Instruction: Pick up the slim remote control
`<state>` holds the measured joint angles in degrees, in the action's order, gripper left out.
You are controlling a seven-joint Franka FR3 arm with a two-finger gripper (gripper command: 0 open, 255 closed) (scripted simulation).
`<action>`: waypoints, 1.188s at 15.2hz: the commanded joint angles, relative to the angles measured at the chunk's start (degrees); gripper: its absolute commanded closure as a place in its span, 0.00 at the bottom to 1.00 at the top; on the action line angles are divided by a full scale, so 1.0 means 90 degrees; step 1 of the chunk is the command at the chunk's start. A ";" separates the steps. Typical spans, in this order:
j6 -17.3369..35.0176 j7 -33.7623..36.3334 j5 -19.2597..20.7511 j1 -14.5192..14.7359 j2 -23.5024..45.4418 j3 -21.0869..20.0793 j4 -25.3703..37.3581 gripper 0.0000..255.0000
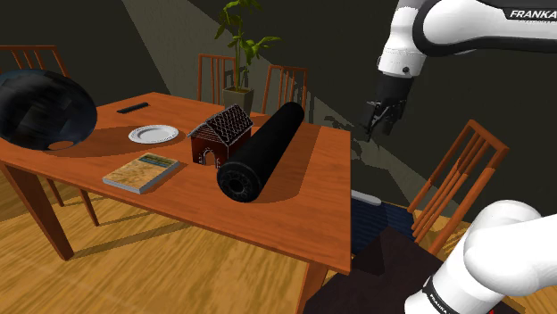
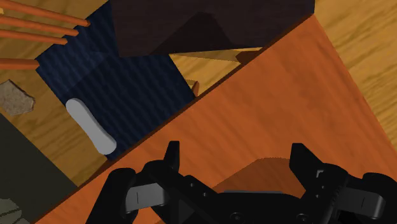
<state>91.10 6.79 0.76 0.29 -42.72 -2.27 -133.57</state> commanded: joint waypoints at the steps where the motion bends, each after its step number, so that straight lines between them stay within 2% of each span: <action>1: 0.0000 0.0000 0.0000 0.0000 0.0000 0.0000 0.0000 0.00; 10: 0.1451 -0.1377 0.0673 -0.0267 0.0174 0.1061 -0.1224 0.00; 18: 0.2958 -0.2612 0.1194 -0.0515 0.1133 0.2094 -0.1694 0.00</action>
<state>115.67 -15.19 10.94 -4.07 -33.90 15.32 -148.33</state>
